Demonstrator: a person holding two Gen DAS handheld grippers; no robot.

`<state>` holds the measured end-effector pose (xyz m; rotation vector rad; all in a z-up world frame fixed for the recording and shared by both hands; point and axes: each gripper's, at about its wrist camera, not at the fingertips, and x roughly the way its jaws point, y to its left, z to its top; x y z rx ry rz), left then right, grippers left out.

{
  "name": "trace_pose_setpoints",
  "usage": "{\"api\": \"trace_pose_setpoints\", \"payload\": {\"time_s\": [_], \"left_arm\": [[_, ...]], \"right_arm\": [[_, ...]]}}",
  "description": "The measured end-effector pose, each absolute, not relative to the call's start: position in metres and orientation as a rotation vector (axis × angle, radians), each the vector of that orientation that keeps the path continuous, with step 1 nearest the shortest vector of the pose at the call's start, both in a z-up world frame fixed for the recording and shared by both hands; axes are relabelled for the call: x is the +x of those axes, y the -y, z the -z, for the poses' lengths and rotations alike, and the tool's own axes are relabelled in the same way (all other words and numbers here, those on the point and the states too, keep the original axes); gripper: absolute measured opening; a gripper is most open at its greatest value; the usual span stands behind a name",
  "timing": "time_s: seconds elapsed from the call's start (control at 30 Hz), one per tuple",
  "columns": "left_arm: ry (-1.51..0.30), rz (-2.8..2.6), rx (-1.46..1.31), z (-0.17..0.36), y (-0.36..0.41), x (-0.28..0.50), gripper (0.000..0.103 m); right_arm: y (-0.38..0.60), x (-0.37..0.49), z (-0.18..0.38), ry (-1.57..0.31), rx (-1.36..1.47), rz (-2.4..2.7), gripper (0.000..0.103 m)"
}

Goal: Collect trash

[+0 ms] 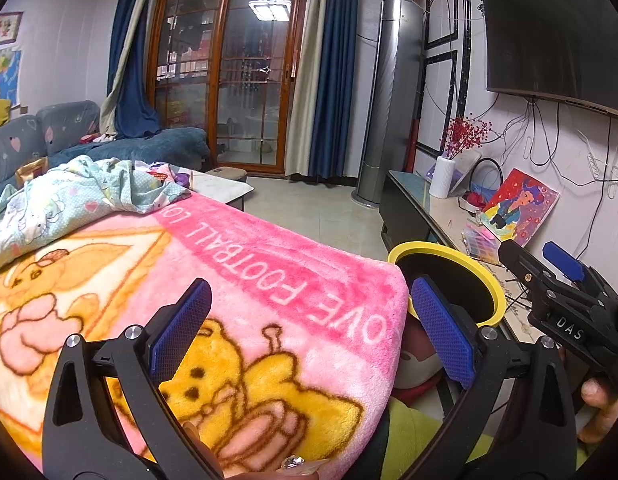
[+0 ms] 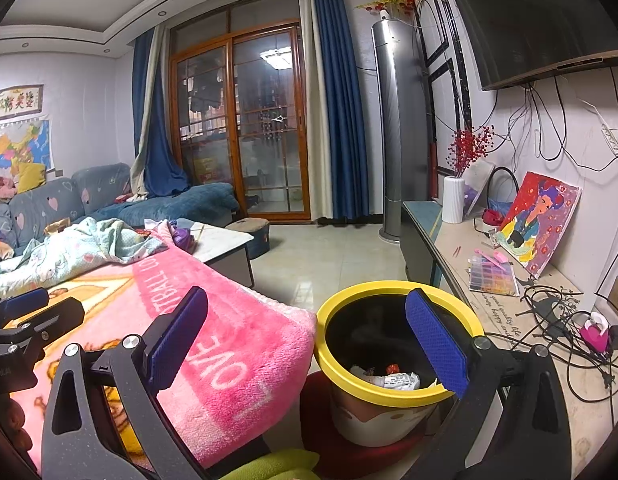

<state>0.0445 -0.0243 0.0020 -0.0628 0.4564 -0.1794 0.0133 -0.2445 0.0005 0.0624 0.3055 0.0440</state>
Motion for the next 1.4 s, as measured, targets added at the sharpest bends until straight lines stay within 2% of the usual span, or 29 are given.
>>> {"api": "trace_pose_setpoints", "payload": {"time_s": [1.03,1.2,1.4], "left_arm": [[-0.502,0.157,-0.070,0.002,0.021,0.047,0.092],[-0.550,-0.012,-0.204,0.004,-0.047,0.042,0.092],[-0.658,-0.559,-0.290,0.025,-0.227,-0.014,0.092]], "right_arm": [[0.241,0.024,-0.004,-0.334,0.065,-0.078,0.097],[0.188,0.047,-0.012,-0.425,0.060,-0.214,0.097],[0.012,0.064,0.003,-0.676,-0.035,-0.631,0.097]]}}
